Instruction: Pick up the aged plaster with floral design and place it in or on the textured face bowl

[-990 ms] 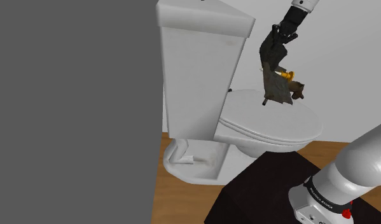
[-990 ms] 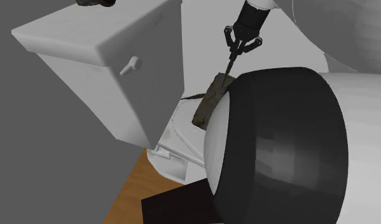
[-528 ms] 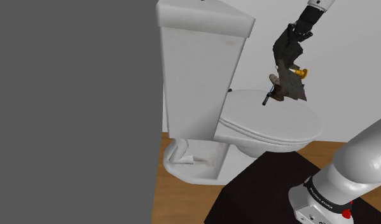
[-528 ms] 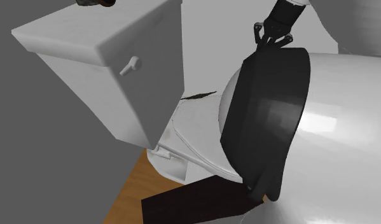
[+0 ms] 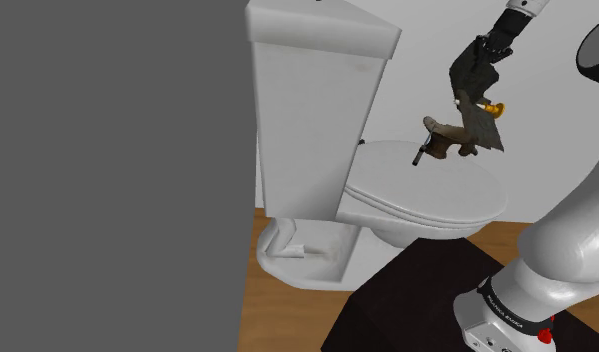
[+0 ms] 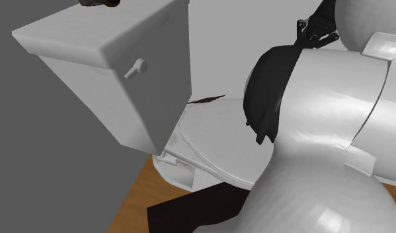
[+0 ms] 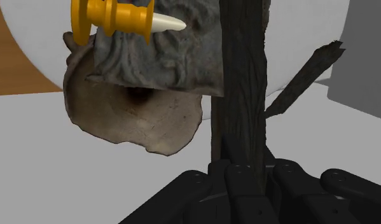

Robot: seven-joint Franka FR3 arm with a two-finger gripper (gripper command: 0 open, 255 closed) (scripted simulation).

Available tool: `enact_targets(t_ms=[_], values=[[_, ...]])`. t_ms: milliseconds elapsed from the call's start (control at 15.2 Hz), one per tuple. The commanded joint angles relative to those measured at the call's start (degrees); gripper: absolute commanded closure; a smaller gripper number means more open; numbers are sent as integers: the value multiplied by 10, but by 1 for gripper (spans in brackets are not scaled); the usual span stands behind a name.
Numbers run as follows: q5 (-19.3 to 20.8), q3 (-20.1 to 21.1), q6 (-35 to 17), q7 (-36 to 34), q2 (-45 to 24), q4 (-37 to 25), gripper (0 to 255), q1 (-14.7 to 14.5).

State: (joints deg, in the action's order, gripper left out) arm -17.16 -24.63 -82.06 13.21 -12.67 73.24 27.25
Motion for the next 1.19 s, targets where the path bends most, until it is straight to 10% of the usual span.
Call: enact_targets(t_ms=[0, 66, 1122], values=[[-20, -10, 30, 28, -44, -64, 255, 31], [-40, -17, 60, 47, -86, -128, 255, 62], [-13, -14, -91, 69, -33, 74, 255, 26]])
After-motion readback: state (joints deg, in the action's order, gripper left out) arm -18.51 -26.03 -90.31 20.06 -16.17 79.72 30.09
